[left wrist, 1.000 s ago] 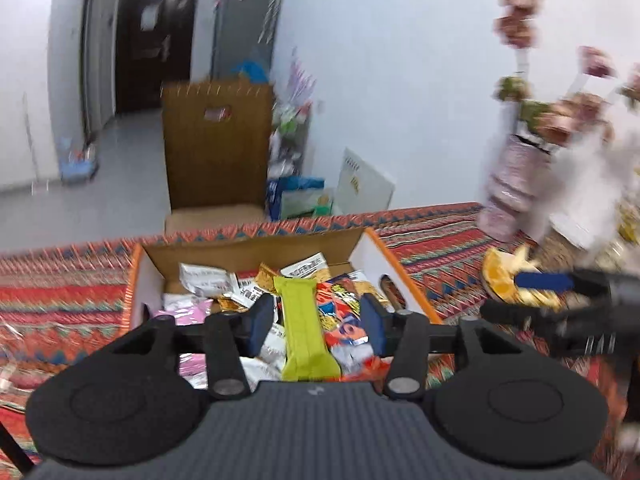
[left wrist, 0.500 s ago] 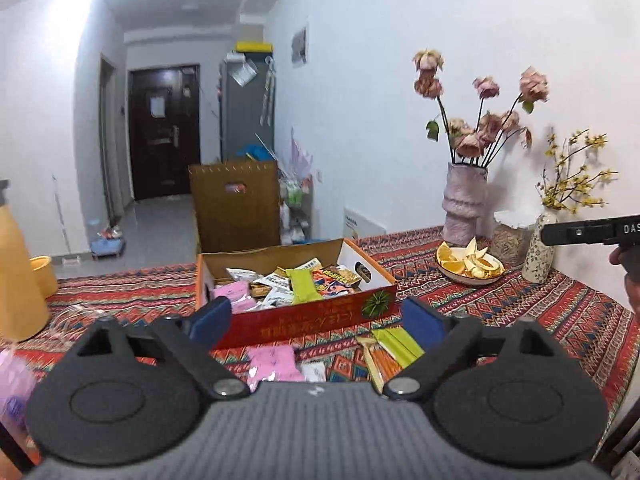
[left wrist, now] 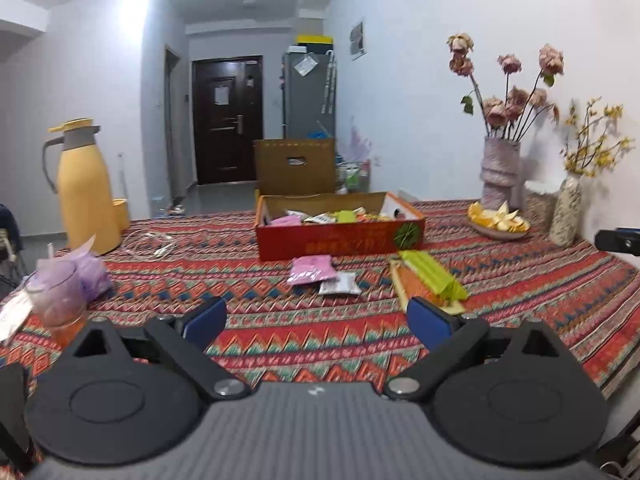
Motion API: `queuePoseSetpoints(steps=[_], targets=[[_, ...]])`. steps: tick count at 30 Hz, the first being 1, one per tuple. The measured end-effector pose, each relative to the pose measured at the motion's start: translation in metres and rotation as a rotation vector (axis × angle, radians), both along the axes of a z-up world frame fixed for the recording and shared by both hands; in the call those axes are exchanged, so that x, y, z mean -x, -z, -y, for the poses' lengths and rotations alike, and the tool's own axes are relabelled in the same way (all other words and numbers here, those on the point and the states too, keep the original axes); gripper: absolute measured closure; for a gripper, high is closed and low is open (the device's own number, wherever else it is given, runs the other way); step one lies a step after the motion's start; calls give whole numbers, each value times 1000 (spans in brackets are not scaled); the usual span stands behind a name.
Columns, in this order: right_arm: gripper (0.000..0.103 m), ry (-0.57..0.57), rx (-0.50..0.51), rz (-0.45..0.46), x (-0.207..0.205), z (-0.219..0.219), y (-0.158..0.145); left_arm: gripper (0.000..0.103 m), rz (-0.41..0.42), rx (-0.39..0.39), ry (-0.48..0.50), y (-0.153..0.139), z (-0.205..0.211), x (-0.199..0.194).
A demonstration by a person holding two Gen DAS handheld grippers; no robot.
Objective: Organize snacks
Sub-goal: 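Move both tools back toward the remaining packets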
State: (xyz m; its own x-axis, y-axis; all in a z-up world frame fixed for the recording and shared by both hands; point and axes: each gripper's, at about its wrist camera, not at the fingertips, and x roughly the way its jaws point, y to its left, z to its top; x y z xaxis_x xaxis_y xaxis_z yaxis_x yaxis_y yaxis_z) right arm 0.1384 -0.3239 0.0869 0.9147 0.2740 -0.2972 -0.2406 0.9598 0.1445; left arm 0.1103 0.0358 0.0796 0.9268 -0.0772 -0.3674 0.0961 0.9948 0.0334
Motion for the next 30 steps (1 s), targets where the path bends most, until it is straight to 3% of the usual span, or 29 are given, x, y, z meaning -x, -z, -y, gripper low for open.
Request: queuePoseSetpoints(steps=[5,9,22,30], targets=[[0,4,-41,-84,16,-7,34,4,-63,43,2,18,2,1],[0,13,10,-152,16,-13,55,4,-90,27,-3,23,6,-6],[0,-2,15,-197,-13,-27,68,4,-159,42,11,43,10,-43],[7,-13,14,-231,-55,-40,71,4,-202,66,22,56,1,-98]])
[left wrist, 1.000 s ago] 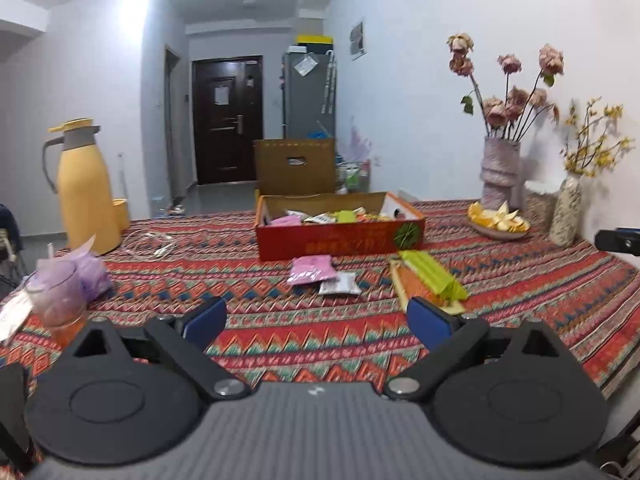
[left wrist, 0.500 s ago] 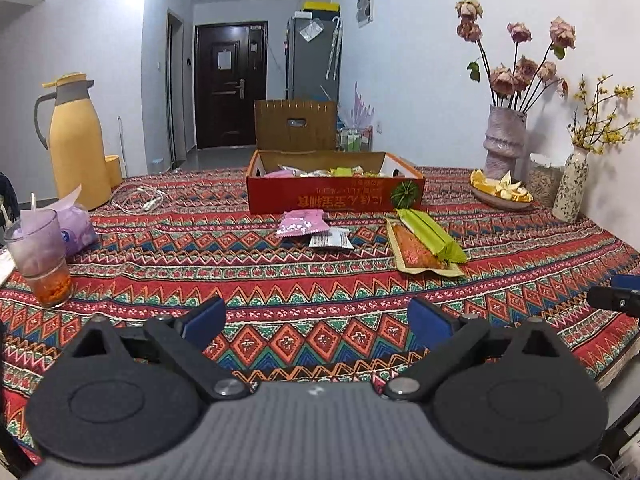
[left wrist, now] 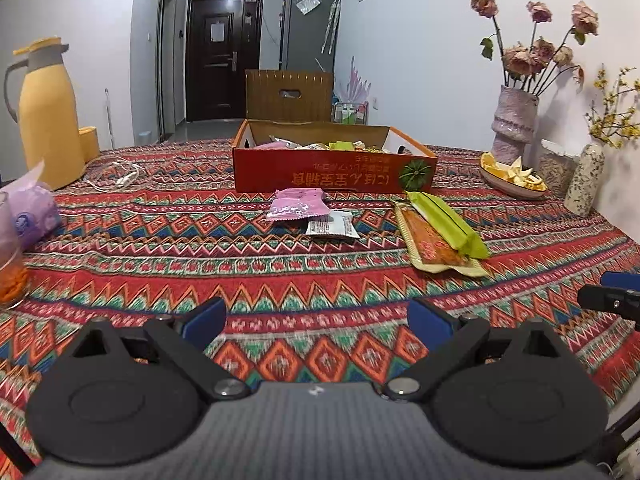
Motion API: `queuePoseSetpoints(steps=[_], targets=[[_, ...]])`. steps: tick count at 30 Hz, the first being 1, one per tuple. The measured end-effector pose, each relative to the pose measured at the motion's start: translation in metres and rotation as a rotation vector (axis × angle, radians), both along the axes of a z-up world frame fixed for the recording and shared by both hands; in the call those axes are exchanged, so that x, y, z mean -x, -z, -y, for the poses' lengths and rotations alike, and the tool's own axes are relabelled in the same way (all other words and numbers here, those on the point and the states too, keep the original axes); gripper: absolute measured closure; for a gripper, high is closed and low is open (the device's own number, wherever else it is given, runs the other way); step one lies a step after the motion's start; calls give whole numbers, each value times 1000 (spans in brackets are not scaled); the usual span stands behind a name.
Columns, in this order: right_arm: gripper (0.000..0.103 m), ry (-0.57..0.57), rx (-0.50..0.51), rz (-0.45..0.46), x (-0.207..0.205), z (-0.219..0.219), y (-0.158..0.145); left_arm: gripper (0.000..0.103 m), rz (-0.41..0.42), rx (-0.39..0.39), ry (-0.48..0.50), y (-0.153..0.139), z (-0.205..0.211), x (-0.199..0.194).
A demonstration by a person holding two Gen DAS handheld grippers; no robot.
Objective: Organize snacks
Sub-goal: 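Grasp a pink packet with the left gripper while the right grasps a yellow-green bar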
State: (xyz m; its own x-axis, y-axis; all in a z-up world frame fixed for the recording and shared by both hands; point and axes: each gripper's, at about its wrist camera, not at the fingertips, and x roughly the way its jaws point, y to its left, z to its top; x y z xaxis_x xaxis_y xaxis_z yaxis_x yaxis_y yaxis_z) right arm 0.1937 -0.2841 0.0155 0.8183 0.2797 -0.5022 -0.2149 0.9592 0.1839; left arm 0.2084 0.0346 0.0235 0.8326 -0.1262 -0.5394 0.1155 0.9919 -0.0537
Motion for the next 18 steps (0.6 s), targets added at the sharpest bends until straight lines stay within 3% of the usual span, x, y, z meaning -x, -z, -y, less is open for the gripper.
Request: queuePoseSetpoints(steps=[7,10,18], targets=[[11,-1,-18,-11,-55,-14,1,4,-85,130,36,5,-8,-70],[20,-22,-12,-20,-84,-24,2,4,-80,100,50,7,-4,-99],[22,-63,38,-50,-165,-46,10,4,-122,31,54,18,-3,-184]])
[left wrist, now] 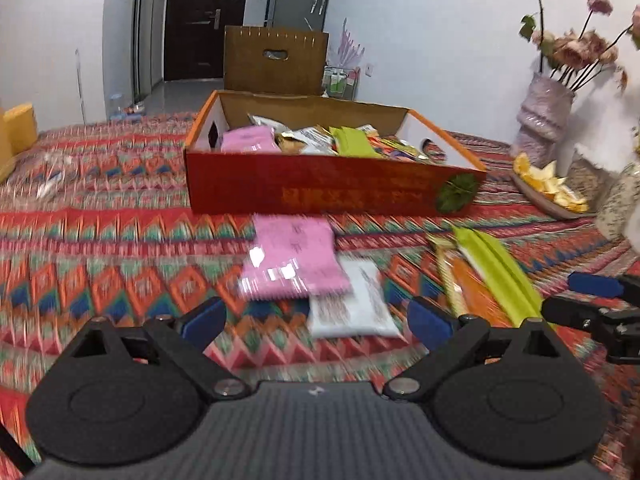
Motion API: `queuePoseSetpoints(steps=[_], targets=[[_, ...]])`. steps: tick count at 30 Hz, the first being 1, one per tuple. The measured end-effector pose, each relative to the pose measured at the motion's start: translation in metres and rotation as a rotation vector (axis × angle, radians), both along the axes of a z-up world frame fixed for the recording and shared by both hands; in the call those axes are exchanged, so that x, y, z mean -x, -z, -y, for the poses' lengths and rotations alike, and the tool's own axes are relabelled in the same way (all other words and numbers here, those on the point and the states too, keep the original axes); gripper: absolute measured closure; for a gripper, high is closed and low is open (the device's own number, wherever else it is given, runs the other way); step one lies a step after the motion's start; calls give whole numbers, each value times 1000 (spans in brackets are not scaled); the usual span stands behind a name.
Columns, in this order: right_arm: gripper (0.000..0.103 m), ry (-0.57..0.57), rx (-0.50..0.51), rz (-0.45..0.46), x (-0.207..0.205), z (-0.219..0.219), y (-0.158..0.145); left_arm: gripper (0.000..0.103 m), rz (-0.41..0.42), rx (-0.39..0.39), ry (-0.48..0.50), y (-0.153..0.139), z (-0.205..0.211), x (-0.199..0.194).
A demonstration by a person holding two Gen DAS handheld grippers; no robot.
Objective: Organize snacks
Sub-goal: 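Grasp a pink packet with the left gripper while the right grasps a yellow-green bar, then carry the pink packet and yellow-green bar into the box and release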
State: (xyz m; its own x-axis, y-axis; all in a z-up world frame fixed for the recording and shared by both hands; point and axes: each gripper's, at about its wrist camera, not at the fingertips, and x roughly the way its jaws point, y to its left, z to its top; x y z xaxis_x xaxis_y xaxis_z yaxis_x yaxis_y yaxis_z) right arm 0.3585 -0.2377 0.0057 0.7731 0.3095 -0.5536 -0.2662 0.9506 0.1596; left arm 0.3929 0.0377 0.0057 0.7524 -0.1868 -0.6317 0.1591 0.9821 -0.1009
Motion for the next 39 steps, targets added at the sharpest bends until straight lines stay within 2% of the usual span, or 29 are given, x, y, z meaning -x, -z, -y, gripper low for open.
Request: queuePoseSetpoints(steps=[3,5,9,10,12,13,17,22,28,31,35,39], targets=[[23,12,5,-29,-30,-5,7,5,-44,19,3,8,-5,-36],[33,21,22,-37,-44,-10,12,5,-59,17,-3,15,-5,-55],[45,16,41,-63,-59,-17,26,8,-50,19,-34,31,-7,-78],[53,16,44,-67,-61,-18,29,11,-50,25,-37,35,-7,-81],[58,13,34,-56,-60,-18,32,23,-8,-16,-34,38,-1,-81],[62,17,38,-52,-59,-18,32,38,1,-40,-11,38,3,-79],[66,26,36,-36,-56,-17,31,40,10,-60,35,37,10,-73],[68,27,37,-33,-50,-16,27,40,-10,-59,31,34,12,-66],[68,38,26,-8,-24,-7,14,40,9,-29,14,12,6,-26],[68,48,12,0,-2,0,7,40,27,-4,16,1,4,8],[68,55,4,6,38,9,0,40,63,-13,5,-6,1,62],[68,59,8,15,79,17,-6,40,70,46,-42,-13,-9,113]])
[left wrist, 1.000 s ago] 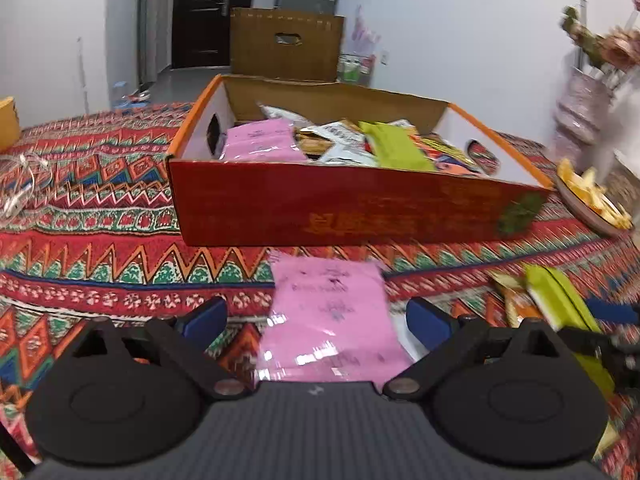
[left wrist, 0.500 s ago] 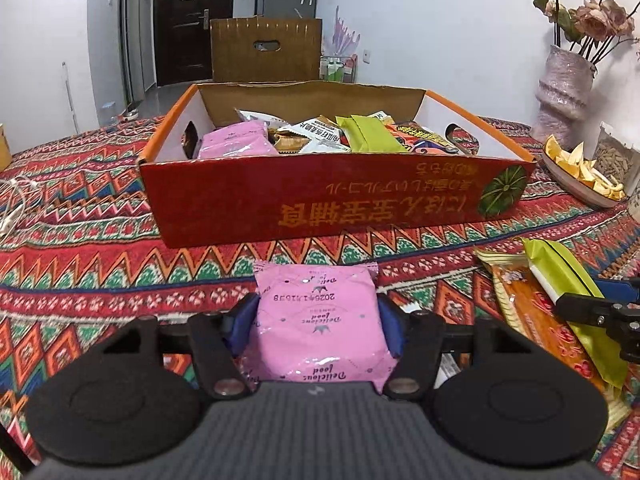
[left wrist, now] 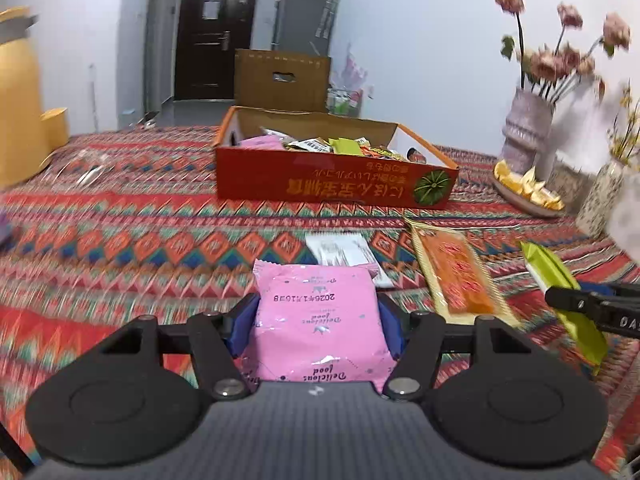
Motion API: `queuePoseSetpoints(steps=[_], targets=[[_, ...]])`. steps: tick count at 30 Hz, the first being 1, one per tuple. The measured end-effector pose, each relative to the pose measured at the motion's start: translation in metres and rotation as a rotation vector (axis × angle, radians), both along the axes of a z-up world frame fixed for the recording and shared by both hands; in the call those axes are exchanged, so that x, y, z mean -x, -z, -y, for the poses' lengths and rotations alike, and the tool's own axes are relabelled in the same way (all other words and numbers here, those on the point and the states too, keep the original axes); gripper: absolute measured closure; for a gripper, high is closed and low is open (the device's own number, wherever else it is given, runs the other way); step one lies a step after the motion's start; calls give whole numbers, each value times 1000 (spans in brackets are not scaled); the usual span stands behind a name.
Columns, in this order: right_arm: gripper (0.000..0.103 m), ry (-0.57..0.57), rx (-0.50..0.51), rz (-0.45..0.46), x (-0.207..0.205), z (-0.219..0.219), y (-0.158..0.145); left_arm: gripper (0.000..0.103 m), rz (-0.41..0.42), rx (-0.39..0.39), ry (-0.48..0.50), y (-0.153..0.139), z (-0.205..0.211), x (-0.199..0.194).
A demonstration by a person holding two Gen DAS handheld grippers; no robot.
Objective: Organize snacks
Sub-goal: 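Carry the pink packet and yellow-green bar into the box and release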
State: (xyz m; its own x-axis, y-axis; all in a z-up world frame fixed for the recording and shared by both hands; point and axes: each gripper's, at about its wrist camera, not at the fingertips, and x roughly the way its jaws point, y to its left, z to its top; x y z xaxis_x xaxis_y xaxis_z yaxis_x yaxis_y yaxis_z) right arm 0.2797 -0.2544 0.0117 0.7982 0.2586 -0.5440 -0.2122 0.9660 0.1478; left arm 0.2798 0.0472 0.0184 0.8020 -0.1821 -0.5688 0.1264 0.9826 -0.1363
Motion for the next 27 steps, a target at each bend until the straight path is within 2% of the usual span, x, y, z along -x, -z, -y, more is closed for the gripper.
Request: queuePoseSetpoints(steps=[3,7,13,19,27], targets=[[68,13,13,1,27,5,-3,40,5,22,-28,-1,-6,35],[68,30,10,6,58,15,-7,40,3,-1,-50,-1,-10,73],[68,41,14,-10,92,19,-1,40,-5,1,-66,0,-15,109],[68,46,12,1,113,21,-4,40,12,1,-79,-3,-18,127],[68,53,6,7,115,24,-4,40,13,5,-72,-5,-14,125]])
